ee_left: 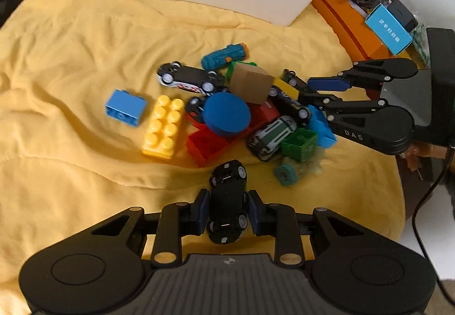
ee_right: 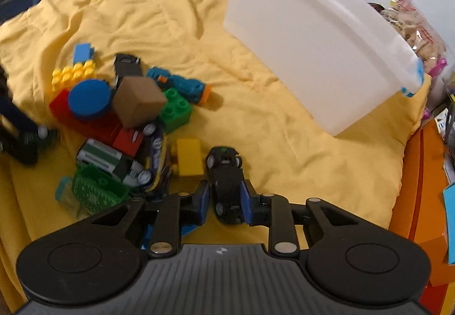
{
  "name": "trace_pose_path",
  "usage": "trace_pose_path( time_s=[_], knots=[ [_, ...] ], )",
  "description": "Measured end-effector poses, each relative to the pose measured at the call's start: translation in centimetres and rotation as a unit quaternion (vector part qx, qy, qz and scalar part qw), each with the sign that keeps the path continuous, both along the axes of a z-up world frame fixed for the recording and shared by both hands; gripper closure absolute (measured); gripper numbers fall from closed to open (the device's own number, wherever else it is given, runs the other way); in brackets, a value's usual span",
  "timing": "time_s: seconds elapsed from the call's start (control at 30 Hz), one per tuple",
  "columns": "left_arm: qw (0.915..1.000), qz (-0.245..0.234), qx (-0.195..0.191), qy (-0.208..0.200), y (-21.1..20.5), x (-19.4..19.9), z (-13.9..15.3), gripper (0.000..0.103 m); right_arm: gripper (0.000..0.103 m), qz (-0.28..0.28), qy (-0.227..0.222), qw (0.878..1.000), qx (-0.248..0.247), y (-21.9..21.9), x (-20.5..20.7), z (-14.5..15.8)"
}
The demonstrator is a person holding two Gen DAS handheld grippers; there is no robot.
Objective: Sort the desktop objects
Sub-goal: 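Grasp the white racing car with the left tool while the right tool grasps a green car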
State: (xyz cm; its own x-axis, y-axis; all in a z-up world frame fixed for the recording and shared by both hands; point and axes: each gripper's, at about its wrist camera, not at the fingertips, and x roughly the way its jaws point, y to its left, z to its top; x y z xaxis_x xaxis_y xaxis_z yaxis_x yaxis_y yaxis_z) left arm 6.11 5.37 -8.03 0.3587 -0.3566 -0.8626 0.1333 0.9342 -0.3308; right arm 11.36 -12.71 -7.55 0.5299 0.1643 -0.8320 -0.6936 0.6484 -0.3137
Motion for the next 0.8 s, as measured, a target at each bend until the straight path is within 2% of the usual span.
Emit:
trace_pose_path(
  time_s=[0.1, 0.23, 0.33, 0.4, 0.47, 0.57, 0.7, 0.73, 0.8],
  knots=[
    [0.9999, 0.012, -0.005, -0.003, 1.4, -0.1, 0.2, 0.069, 0.083, -0.015, -0.006, 1.0, 0.002, -0.4, 0.6, -0.2],
    [0.9997, 0.02, 0.004, -0.013, 2.3, -0.3, 0.5, 0.064, 0.085, -0.077, 0.003, 0.994, 0.076, -2.1, 1.2, 1.8],
    [0.9993, 0.032, 0.004, -0.019, 2.9, -0.6, 0.7, 0.062, 0.085, -0.114, 0.006, 0.984, 0.14, -3.8, -0.1, 4.1],
    [0.9988, 0.04, 0.01, -0.025, 3.3, -0.7, 0.9, 0.062, 0.085, -0.118, 0.015, 0.976, 0.184, -4.4, -1.6, 5.7],
    [0.998, 0.043, 0.032, -0.035, 3.7, -1.0, 1.0, 0.061, 0.085, -0.113, 0.049, 0.966, 0.229, -4.8, -2.9, 6.5],
    [0.9964, 0.04, 0.063, -0.039, 4.0, -1.3, 1.1, 0.061, 0.085, -0.111, 0.133, 0.941, 0.291, -4.9, -4.9, 5.7],
    [0.9949, 0.016, 0.077, -0.063, 2.8, -2.1, 2.2, 0.061, 0.085, -0.108, 0.191, 0.922, 0.319, -3.5, -6.2, 3.5],
    [0.993, 0.005, 0.09, -0.076, 2.2, -2.5, 2.5, 0.059, 0.085, -0.105, 0.199, 0.917, 0.328, -3.1, -6.2, 3.2],
    [0.9865, -0.02, 0.126, -0.103, 0.7, -3.1, 2.6, 0.044, 0.085, -0.107, 0.226, 0.901, 0.356, -2.3, -5.9, 2.4]
  ],
)
